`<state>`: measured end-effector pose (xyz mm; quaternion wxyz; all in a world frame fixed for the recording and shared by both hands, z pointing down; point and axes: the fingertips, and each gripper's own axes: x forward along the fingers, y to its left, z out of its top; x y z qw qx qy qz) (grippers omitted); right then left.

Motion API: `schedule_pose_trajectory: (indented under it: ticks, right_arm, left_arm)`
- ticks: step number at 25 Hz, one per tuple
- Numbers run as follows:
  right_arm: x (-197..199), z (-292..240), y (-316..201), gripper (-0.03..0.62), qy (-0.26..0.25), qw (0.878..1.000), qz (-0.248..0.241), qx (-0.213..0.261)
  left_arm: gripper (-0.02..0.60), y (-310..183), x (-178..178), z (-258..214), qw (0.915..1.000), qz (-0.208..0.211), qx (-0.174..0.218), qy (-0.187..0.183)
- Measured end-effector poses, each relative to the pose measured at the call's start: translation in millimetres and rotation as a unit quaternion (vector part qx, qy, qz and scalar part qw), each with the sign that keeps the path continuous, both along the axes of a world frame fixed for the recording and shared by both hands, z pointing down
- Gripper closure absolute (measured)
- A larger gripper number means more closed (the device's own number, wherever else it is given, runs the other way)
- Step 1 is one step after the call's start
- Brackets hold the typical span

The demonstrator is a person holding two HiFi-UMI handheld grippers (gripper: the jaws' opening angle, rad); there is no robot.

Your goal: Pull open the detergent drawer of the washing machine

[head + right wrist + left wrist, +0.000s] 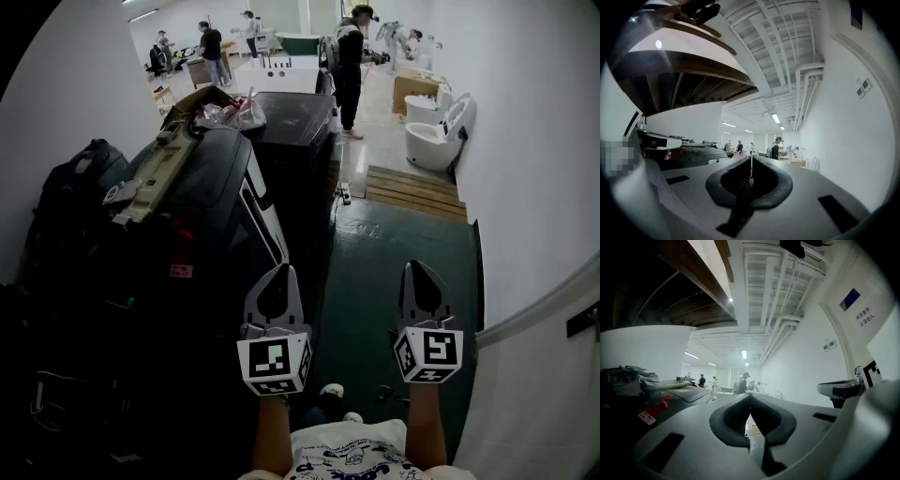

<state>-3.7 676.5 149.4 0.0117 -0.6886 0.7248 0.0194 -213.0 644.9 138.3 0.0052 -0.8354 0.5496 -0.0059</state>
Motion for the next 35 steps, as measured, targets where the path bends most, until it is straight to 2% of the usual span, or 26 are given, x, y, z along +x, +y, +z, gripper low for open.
schedule_pose_trajectory:
  ticks: [10, 21, 28, 35]
  right_arm:
    - [4, 8, -17, 0.573, 0.000, 1.000, 0.007, -0.008]
    - [0, 16, -61, 0.572, -0.008, 1.000, 0.008, -0.011]
    - [-16, 22, -88, 0.435, -0.010, 1.000, -0.018, -0.013]
    - [-21, 33, -115, 0.402, -0.008, 0.999, -0.031, -0.030]
  left_arm:
    - [0.568, -19, 3, 6, 1.0000, 0.005, -0.007, 0.001]
    - [0.568, -67, -1, 16, 0.9999, 0.006, -0.013, -0.002]
    - [0.568, -97, -5, 23, 0.9997, 0.016, -0.016, -0.004]
    - [0.568, -127, 1, 34, 0.9992, 0.023, -0.032, -0.004]
